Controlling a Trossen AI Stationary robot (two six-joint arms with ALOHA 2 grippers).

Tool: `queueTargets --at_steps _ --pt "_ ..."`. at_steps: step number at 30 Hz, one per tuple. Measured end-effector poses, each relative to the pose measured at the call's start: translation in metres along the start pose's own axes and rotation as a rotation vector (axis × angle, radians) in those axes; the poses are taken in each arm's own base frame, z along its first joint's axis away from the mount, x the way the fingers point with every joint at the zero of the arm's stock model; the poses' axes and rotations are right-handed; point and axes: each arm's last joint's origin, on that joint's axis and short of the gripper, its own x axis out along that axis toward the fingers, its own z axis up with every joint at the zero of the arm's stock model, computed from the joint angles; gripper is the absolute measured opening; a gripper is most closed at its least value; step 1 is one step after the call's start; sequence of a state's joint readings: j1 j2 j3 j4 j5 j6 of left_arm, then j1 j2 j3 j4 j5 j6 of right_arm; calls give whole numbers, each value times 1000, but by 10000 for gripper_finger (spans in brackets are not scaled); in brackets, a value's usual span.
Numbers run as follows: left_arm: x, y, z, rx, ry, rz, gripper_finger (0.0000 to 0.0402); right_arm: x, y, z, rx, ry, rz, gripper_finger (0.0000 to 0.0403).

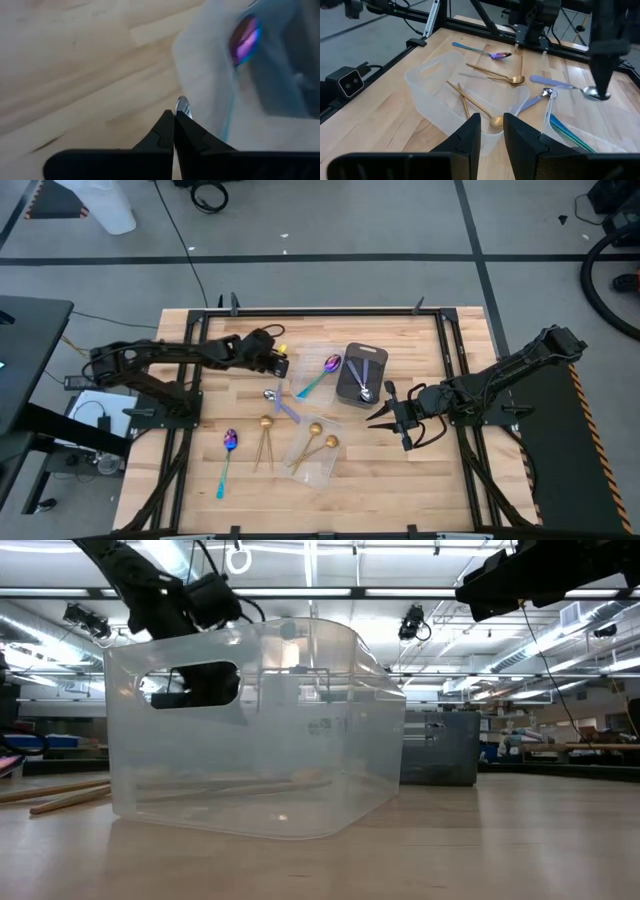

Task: Sort silverware by color (type)
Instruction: Put the purple spoon into the black bin

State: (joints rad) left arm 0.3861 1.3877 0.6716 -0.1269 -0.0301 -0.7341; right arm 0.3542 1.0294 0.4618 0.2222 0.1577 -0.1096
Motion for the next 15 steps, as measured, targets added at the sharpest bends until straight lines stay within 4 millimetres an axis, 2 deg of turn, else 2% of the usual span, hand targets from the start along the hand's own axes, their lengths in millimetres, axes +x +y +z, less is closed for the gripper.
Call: queueTargets --at_steps 6,15 --pt "-17 -10 1 7 -58 -52 10 0 0 0 1 1 0 93" --pt "-25 -36 -5 27 -138 -192 10 0 0 2 4 -18 -3 94"
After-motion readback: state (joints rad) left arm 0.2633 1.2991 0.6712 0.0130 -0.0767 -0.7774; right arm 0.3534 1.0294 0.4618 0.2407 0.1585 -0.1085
